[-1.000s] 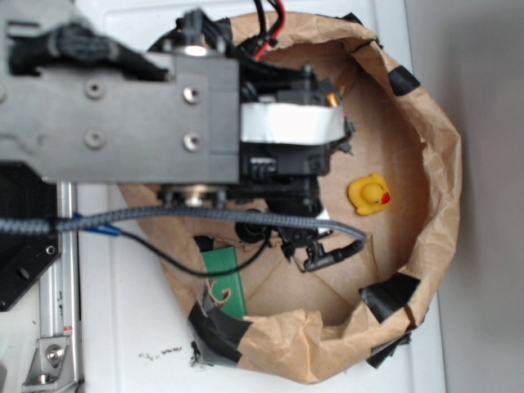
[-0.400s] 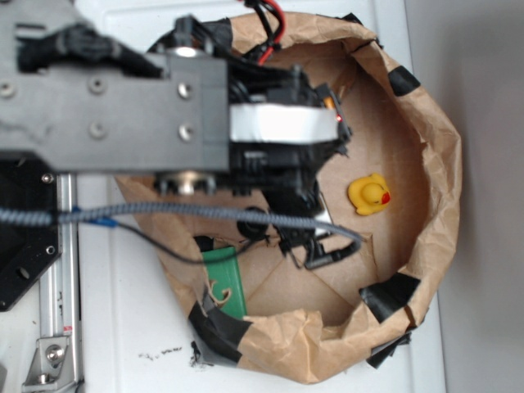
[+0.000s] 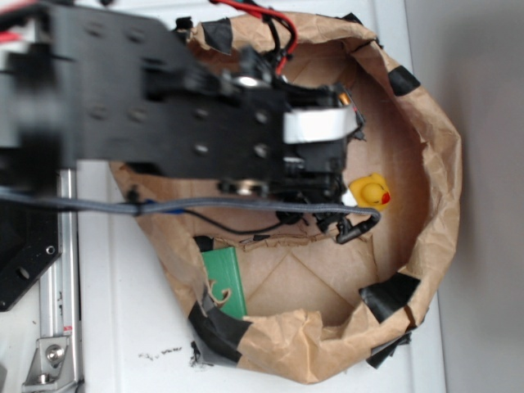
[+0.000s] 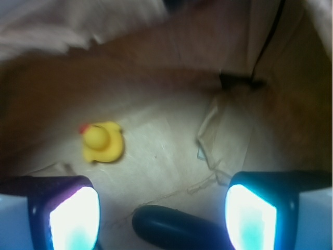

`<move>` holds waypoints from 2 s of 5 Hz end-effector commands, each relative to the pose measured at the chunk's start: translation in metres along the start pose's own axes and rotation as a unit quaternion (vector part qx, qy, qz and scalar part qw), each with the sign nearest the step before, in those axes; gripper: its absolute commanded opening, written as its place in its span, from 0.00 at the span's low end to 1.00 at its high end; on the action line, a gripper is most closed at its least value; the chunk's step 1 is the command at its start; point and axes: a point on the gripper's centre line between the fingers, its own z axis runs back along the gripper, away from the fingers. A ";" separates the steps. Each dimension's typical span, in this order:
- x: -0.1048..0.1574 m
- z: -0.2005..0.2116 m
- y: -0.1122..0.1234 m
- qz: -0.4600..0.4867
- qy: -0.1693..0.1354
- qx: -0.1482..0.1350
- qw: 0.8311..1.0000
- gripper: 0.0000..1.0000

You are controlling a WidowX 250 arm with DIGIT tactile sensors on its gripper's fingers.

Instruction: Grab the yellow duck.

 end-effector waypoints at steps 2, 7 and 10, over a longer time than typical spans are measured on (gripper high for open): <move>0.038 -0.016 -0.012 0.045 -0.007 -0.048 0.998 1.00; 0.009 -0.058 -0.018 -0.012 0.040 0.000 0.999 1.00; 0.007 -0.067 -0.029 -0.033 0.051 -0.012 0.998 1.00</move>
